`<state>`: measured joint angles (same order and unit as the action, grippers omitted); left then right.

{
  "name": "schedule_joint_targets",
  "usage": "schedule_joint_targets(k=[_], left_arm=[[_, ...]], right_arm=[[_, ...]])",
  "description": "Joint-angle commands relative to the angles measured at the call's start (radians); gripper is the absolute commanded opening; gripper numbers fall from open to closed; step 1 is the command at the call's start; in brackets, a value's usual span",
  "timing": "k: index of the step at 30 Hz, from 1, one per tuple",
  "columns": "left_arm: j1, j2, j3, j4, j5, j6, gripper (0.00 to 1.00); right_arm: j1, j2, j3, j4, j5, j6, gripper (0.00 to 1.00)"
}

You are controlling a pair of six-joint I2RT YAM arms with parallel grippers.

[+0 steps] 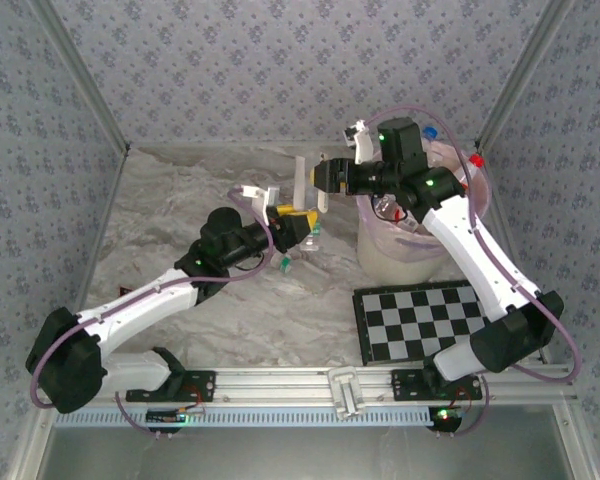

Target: Put the plastic bottles in the bin

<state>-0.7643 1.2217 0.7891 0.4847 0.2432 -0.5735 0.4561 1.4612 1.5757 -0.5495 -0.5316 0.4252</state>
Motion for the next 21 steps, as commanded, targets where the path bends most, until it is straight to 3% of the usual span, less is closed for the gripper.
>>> schedule_joint_targets(k=[1, 5, 7, 9, 11, 21], left_arm=[[-0.01, 0.003, 0.027, 0.053, 0.045, 0.015, 0.35], [-0.01, -0.008, 0.025, 0.031, 0.038, 0.024, 0.43], [-0.01, -0.014, 0.022, 0.02, 0.024, 0.031, 0.56], [-0.01, -0.021, 0.027, -0.006, 0.007, 0.046, 0.74], [-0.01, -0.031, 0.034, -0.046, -0.005, 0.069, 0.84], [0.011, -0.068, 0.061, -0.393, -0.16, 0.166, 0.91]], right_arm=[[0.001, 0.017, 0.035, 0.033, -0.035, 0.014, 0.57], [-0.003, 0.025, 0.047, 0.039, -0.033, 0.012, 0.5], [-0.006, 0.028, 0.061, 0.034, -0.032, 0.008, 0.48], [-0.012, 0.025, 0.091, 0.014, -0.023, -0.007, 0.47], [-0.025, 0.014, 0.127, -0.021, -0.002, -0.029, 0.46], [-0.187, -0.188, 0.229, -0.325, 0.276, -0.109, 0.43]])
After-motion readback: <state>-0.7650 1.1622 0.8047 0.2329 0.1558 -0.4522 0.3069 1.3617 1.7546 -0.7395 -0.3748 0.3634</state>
